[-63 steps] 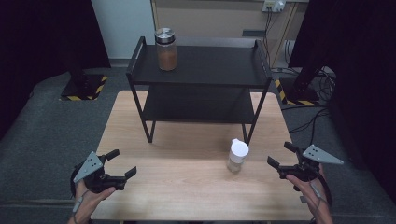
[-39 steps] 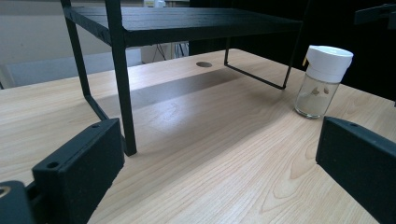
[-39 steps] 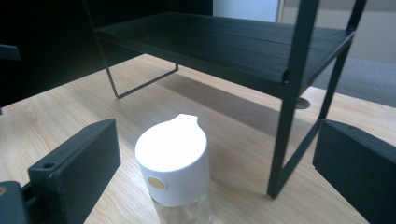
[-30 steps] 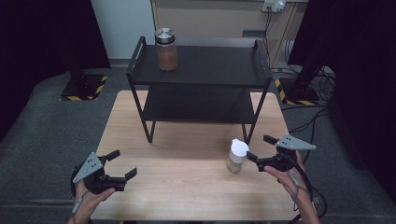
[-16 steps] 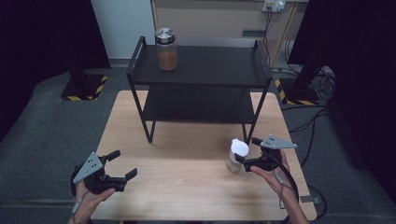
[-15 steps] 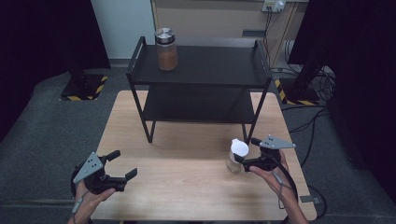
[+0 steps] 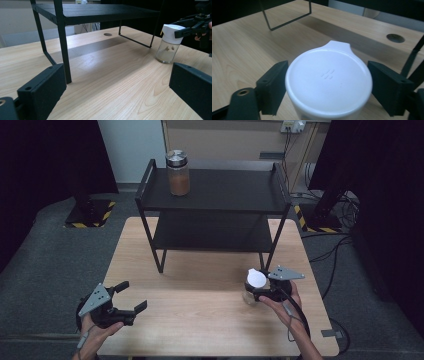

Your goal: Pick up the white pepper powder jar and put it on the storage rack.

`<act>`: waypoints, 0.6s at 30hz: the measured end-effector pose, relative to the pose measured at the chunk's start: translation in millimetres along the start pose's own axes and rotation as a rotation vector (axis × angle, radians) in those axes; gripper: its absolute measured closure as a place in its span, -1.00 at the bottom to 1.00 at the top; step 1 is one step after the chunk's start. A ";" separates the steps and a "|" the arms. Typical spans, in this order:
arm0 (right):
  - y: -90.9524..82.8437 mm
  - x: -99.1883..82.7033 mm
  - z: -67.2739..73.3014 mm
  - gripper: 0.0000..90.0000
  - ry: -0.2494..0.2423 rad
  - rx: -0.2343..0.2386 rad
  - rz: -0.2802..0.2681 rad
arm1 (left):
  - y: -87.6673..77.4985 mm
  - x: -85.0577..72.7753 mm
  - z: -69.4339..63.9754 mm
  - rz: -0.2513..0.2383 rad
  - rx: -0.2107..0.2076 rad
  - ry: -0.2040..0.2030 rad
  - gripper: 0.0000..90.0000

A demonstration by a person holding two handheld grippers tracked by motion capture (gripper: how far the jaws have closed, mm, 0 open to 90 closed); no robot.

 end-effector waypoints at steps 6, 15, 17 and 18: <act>-1.0 0.3 2.3 -0.30 -0.024 -0.001 -0.005 | -0.3 0.0 -0.1 -0.002 0.001 -0.001 -1.00; -1.8 3.1 1.0 -0.30 -0.025 0.004 0.011 | -0.3 -0.2 0.3 0.000 0.001 -0.003 -1.00; -2.0 4.3 0.5 -0.30 -0.030 0.010 0.018 | -0.2 -0.2 0.2 -0.001 0.000 -0.004 -1.00; -2.4 5.6 -0.2 -0.30 -0.033 0.020 0.021 | -0.2 -0.2 0.2 0.000 0.000 -0.004 -1.00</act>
Point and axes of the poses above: each handheld gripper's, and its own axes: y roughly forward along the jaws, x roughly out of its top, z roughly to its left, the point moved 9 cm from there along y, roughly forward along the jaws, and after that the axes turned 3 degrees about y, right-handed, at the moved point
